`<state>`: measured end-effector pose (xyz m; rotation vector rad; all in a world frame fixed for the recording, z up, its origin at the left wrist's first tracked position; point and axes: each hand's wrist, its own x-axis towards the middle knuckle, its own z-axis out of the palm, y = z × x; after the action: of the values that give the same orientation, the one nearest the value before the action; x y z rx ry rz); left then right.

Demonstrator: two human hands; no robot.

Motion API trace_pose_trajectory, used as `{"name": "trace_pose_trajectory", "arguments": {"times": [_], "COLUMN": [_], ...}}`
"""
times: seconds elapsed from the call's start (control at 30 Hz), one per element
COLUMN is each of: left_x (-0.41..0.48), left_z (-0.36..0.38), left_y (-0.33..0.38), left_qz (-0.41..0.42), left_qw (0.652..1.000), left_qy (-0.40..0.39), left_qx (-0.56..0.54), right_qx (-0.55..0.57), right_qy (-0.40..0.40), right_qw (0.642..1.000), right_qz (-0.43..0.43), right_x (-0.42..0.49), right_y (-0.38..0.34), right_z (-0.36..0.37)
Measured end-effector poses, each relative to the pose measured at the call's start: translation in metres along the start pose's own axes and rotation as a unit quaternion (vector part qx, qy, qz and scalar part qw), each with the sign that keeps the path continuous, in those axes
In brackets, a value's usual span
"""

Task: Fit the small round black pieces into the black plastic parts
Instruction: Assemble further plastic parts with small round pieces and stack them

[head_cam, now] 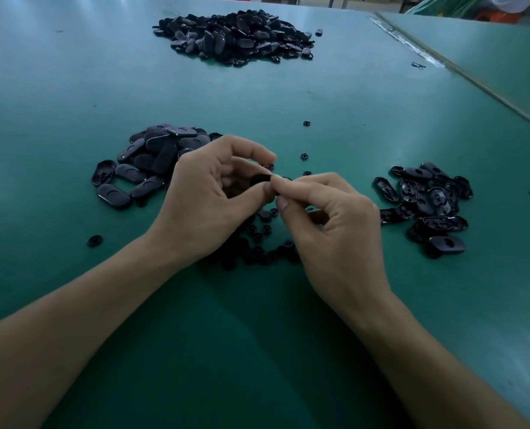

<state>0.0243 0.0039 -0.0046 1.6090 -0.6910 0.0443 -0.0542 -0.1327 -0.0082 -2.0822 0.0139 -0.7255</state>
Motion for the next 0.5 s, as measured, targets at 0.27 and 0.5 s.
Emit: {"name": "trace_pose_trajectory", "arguments": {"times": [0.27,0.5], "left_x": [-0.001,-0.001], "left_z": [-0.001,-0.003], "left_y": [-0.001,-0.002], "left_qz": [-0.015,-0.02], "left_qw": [0.999,0.999], "left_qy": [-0.034,-0.038], "left_qx": [-0.026,-0.032], "right_qx": [0.0,0.058], "right_qy": [-0.007,-0.045], "right_qw": [1.0,0.996], "right_qz": [0.028,0.043], "right_x": [0.01,0.012], "right_y": [0.007,0.013], "right_z": [-0.012,-0.014]}}
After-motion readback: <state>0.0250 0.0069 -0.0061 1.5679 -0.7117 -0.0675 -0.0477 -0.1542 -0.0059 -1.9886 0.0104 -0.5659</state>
